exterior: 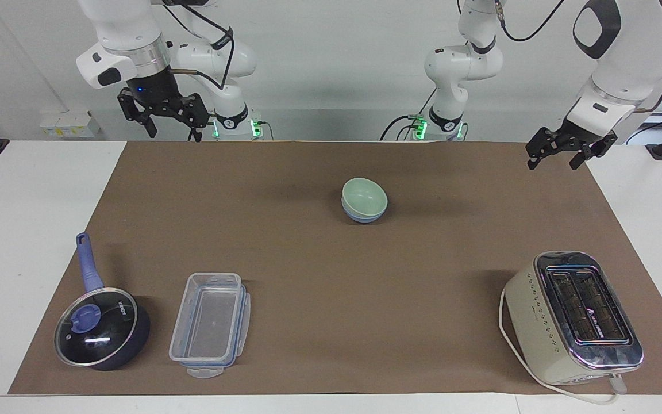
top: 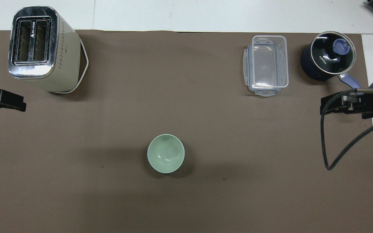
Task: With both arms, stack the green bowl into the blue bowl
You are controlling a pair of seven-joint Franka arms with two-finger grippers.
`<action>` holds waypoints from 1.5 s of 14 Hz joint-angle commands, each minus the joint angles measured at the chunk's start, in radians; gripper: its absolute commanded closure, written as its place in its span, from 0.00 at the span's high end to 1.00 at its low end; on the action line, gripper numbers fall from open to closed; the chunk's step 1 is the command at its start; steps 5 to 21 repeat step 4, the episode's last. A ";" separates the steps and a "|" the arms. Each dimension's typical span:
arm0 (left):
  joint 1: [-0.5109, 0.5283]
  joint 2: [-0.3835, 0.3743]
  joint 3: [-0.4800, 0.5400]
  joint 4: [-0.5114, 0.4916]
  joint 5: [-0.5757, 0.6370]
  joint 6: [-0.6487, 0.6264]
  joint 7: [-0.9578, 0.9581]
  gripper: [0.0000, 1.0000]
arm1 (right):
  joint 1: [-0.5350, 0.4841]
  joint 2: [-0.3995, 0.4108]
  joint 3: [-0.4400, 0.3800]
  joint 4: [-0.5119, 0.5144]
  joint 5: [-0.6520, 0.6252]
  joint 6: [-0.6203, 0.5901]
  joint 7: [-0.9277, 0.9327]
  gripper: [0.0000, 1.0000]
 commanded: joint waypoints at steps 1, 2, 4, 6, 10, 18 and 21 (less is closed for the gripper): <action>0.004 0.007 -0.003 0.018 0.015 -0.022 0.003 1.00 | -0.017 -0.002 0.010 0.008 0.008 -0.010 -0.032 1.00; 0.004 0.006 -0.003 0.018 0.015 -0.022 0.003 1.00 | -0.017 -0.002 0.010 0.008 0.008 -0.010 -0.032 1.00; 0.004 0.006 -0.003 0.018 0.015 -0.022 0.003 1.00 | -0.017 -0.003 0.010 0.005 0.008 -0.010 -0.032 1.00; 0.004 0.006 -0.003 0.018 0.015 -0.022 0.003 1.00 | -0.017 -0.003 0.010 0.005 0.008 -0.010 -0.032 1.00; 0.004 0.006 -0.003 0.018 0.015 -0.022 0.003 1.00 | -0.017 -0.003 0.010 0.005 0.008 -0.010 -0.032 1.00; 0.004 0.006 -0.003 0.018 0.015 -0.022 0.003 1.00 | -0.017 -0.003 0.010 0.005 0.008 -0.010 -0.032 1.00; 0.004 0.006 -0.003 0.018 0.015 -0.022 0.003 1.00 | -0.017 -0.003 0.010 0.005 0.008 -0.010 -0.032 1.00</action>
